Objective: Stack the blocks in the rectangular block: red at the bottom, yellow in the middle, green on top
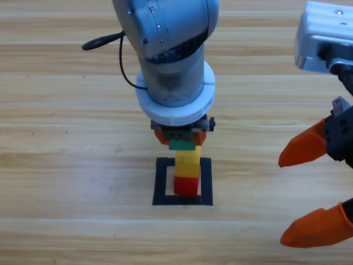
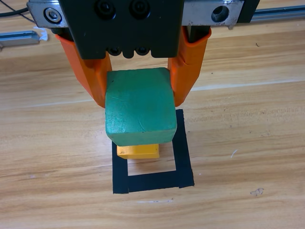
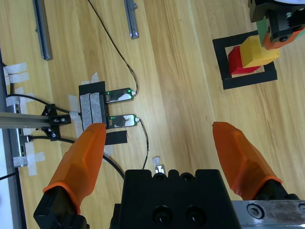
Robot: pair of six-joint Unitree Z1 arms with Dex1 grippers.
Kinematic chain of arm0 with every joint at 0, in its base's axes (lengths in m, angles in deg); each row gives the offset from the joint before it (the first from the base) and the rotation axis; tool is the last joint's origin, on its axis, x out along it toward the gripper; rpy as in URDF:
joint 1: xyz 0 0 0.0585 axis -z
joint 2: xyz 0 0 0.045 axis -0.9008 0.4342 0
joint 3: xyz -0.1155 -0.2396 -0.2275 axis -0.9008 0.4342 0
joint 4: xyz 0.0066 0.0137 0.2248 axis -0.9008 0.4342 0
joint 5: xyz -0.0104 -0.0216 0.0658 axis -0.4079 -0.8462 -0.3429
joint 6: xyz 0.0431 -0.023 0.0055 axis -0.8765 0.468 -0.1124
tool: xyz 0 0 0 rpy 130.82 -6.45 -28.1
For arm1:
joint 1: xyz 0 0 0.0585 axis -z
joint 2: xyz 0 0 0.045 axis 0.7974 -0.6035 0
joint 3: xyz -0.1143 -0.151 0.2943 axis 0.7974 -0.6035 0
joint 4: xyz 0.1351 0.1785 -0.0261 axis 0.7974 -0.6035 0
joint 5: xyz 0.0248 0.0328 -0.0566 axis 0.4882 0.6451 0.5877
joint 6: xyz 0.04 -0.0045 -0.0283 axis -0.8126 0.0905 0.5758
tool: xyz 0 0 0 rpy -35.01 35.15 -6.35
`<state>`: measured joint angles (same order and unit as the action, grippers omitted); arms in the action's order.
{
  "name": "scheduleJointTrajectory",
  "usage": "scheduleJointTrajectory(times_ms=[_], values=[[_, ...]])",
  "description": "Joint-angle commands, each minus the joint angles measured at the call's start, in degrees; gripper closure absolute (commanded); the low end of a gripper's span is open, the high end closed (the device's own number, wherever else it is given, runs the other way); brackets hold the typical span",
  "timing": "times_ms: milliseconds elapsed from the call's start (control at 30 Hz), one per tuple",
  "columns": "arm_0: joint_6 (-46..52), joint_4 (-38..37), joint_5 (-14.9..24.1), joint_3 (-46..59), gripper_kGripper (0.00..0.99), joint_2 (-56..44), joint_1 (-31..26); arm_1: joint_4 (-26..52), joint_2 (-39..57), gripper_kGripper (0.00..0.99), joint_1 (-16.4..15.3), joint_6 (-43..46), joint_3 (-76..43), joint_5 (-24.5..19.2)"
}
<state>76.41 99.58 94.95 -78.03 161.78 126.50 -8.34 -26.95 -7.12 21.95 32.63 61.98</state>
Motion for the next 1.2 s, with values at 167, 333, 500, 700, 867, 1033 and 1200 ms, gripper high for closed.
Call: scheduleJointTrajectory(times_ms=[167, 333, 500, 700, 867, 1033, 1200], values=[[-0.76, -0.43, -0.48, -1.00, 0.947, 4.10, 1.31, 0.97, 0.34, 0.001, -1.79, 0.26, -1.78, 0.06], [-0.76, -0.34, -0.57, -1.00, 0.947, 4.27, 1.40, 0.97, 0.43, 0.001, -1.79, 0.26, -1.78, 0.06], [-0.76, -0.34, -0.83, -1.00, 0.947, 4.80, 1.40, 0.97, 0.51, 0.001, -1.79, 0.26, -1.78, 0.06], [-1.20, -0.34, -1.27, -1.53, 0.947, 5.59, 1.40, 1.06, 0.78, 0.001, -1.79, 0.18, -1.87, 0.15], [-1.29, -0.34, -1.27, -1.71, 0.947, 6.03, 1.40, 0.97, 1.04, 0.001, -1.79, 0.18, -1.87, 0.15], [-1.29, -0.34, -1.27, -1.62, 0.947, 6.12, 1.40, 0.97, 1.13, 0.001, -1.79, 0.18, -1.87, 0.15], [-1.29, -0.34, -1.27, -1.44, 0.947, 6.21, 1.31, 0.97, 1.22, 0.001, -1.79, 0.18, -1.96, 0.32]])
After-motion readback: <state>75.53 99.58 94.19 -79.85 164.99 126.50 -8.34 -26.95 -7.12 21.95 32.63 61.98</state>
